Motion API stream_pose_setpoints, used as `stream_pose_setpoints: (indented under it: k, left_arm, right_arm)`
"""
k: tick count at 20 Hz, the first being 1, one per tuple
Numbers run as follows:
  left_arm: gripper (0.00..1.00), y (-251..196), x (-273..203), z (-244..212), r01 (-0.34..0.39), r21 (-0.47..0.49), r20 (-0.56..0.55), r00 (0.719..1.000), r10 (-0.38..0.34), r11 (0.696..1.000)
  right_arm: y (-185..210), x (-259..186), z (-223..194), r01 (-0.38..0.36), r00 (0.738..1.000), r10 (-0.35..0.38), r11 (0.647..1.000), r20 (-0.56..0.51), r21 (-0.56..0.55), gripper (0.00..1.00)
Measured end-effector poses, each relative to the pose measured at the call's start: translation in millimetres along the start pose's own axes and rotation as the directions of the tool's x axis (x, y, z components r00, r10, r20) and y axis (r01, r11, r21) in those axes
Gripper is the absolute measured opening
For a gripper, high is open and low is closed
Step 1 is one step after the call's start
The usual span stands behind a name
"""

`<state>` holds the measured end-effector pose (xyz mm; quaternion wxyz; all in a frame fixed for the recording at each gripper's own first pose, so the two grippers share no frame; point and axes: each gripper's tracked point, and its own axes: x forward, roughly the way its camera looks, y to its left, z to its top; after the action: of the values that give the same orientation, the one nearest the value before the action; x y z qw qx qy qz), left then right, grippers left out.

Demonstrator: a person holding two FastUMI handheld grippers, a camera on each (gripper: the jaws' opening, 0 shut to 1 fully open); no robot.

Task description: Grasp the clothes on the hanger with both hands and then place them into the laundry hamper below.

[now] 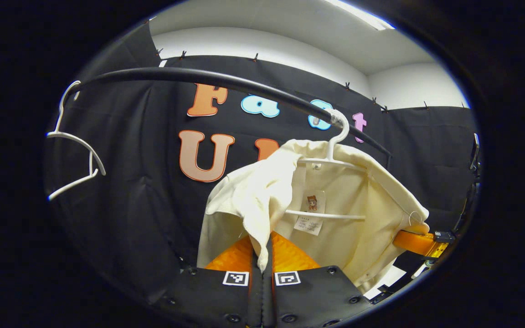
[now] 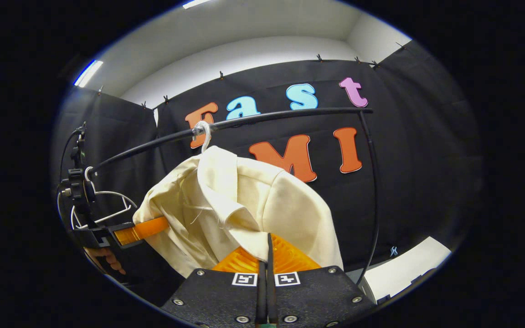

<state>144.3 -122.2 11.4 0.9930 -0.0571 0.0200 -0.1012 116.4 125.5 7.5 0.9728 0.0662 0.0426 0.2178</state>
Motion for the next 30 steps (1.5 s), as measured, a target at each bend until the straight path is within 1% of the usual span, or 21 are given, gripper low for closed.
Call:
stream_pose_setpoints:
  k: [6, 9, 10, 11, 15, 19, 22, 27, 30]
  left_arm:
    - [0.07, 24, -12, 47, -0.012, 0.022, 0.076, 0.997, 0.011, 1.0]
    - [0.07, 39, -16, 66, -0.025, 0.018, 0.108, 0.994, 0.023, 1.0]
    - [0.05, 45, -17, 70, -0.032, 0.019, 0.116, 0.993, 0.029, 0.999]
    - [0.07, 51, -17, 75, -0.04, 0.021, 0.12, 0.992, 0.037, 0.999]
    - [0.07, 77, -17, 86, -0.082, 0.01, 0.14, 0.987, 0.08, 0.997]
    - [0.07, 103, -20, 97, -0.124, -0.016, 0.171, 0.977, 0.125, 0.992]
    - [0.07, 116, -20, 102, -0.139, -0.024, 0.18, 0.974, 0.141, 0.99]
    - [0.07, 120, -12, 110, -0.165, 0.035, 0.202, 0.967, 0.155, 0.986]
    - [0.07, 126, -8, 113, -0.175, 0.043, 0.21, 0.964, 0.162, 0.984]
  right_arm:
    - [-4, -11, 51, 0.029, 0.995, -0.03, 1.0, 0.093, 0.011, 0.0]
    - [-8, -14, 77, 0.045, 0.99, -0.046, 0.999, 0.13, 0.013, 0.0]
    - [-12, -14, 86, 0.058, 0.988, -0.059, 0.998, 0.145, 0.008, 0.0]
    - [-18, -15, 94, 0.074, 0.985, -0.073, 0.997, 0.159, 0.001, 0.0]
    - [-37, -22, 128, 0.119, 0.97, -0.114, 0.993, 0.213, -0.01, 0.0]
    - [-55, -26, 145, 0.151, 0.964, -0.145, 0.988, 0.221, -0.011, 0.0]
    - [-71, -22, 159, 0.18, 0.958, -0.169, 0.983, 0.231, -0.029, 0.0]
    - [-78, -13, 179, 0.194, 0.953, -0.169, 0.978, 0.251, -0.078, 0.0]
    - [-86, -1, 186, 0.197, 0.954, -0.167, 0.975, 0.25, -0.101, 0.0]
